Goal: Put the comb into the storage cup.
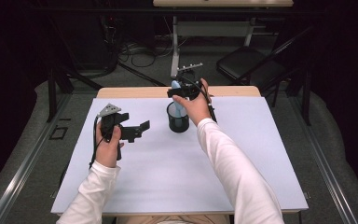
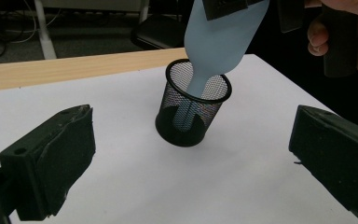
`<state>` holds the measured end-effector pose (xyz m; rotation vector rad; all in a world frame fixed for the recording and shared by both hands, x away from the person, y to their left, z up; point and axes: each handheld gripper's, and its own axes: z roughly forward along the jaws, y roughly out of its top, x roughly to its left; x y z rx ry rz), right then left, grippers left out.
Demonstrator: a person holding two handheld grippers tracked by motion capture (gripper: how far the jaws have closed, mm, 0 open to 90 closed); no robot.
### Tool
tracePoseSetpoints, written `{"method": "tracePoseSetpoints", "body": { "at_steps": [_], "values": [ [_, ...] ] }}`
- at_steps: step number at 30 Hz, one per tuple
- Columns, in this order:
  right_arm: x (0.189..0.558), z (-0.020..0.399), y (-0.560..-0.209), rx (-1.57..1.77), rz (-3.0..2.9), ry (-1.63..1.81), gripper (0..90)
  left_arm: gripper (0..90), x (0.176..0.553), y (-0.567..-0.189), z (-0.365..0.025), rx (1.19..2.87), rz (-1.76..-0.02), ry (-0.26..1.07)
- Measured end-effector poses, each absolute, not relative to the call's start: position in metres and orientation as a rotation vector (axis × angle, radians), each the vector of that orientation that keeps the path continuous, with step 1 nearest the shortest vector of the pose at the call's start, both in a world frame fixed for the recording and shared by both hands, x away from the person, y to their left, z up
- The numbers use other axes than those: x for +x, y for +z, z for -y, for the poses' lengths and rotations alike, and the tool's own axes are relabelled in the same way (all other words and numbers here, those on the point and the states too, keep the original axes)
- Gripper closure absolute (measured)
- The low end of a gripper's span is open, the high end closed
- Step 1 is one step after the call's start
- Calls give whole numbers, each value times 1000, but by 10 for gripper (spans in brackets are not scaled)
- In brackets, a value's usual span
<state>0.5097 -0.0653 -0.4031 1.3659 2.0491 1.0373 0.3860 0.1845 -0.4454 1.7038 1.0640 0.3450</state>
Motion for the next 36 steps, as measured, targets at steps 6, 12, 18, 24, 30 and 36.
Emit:
{"method": "tracePoseSetpoints", "body": {
  "at_steps": [6, 12, 18, 24, 30, 36],
  "values": [
    [510, 64, -403, 1376, -2049, 1030, 26, 6, 386, -445, -185, 1702, -1067, 345],
    [508, 65, -401, 1378, -2053, 1057, 0, 6, 386, -445, -185, 1699, -1069, 344],
    [507, 65, -400, 1377, -2044, 1059, 0, 6, 386, -445, -185, 1698, -1070, 341],
    [507, 66, -400, 1374, -2050, 1057, 2, 7, 386, -445, -186, 1700, -1066, 331],
    [506, 66, -399, 1372, -2043, 1051, 13, 6, 387, -445, -185, 1700, -1064, 327],
    [505, 65, -398, 1374, -2040, 1067, 14, 7, 386, -445, -185, 1702, -1061, 328]
  ]
}}
